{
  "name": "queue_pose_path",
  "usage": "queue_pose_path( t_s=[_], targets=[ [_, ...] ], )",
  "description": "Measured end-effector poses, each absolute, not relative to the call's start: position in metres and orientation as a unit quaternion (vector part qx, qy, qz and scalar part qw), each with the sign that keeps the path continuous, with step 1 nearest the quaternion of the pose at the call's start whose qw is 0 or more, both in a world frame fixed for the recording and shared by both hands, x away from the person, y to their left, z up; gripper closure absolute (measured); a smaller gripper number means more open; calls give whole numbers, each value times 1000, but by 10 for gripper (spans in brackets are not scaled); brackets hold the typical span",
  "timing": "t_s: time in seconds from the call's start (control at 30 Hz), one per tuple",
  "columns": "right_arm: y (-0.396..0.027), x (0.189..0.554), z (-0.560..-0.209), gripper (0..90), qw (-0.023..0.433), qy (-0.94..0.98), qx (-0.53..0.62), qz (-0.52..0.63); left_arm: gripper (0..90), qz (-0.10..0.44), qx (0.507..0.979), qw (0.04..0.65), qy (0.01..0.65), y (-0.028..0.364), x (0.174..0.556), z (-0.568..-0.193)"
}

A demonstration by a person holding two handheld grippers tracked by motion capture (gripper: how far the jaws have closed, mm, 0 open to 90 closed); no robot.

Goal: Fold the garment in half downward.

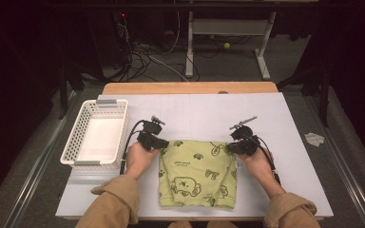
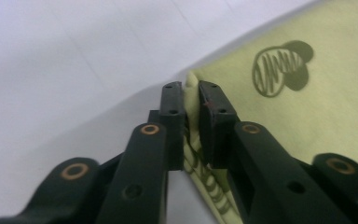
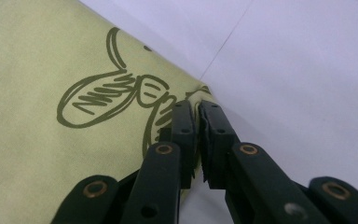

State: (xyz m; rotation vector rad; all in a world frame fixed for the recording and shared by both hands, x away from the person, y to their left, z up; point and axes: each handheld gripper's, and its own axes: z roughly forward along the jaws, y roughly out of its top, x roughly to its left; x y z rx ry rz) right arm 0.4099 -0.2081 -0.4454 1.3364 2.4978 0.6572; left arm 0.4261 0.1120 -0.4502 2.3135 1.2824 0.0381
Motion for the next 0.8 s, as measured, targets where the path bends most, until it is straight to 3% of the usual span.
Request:
queue_pose_path(
  t_s=[0.67,0.73,0.8],
  targets=[
    [-192,446,-434,866,137,845,456,245,792,53,819,242,518,129,455,-434],
    [-192,451,-439,851,132,844,461,239,783,53,820,242,516,127,457,-437],
    [-191,451,-441,778,130,842,466,239,720,58,821,247,512,125,455,-437]
  ],
)
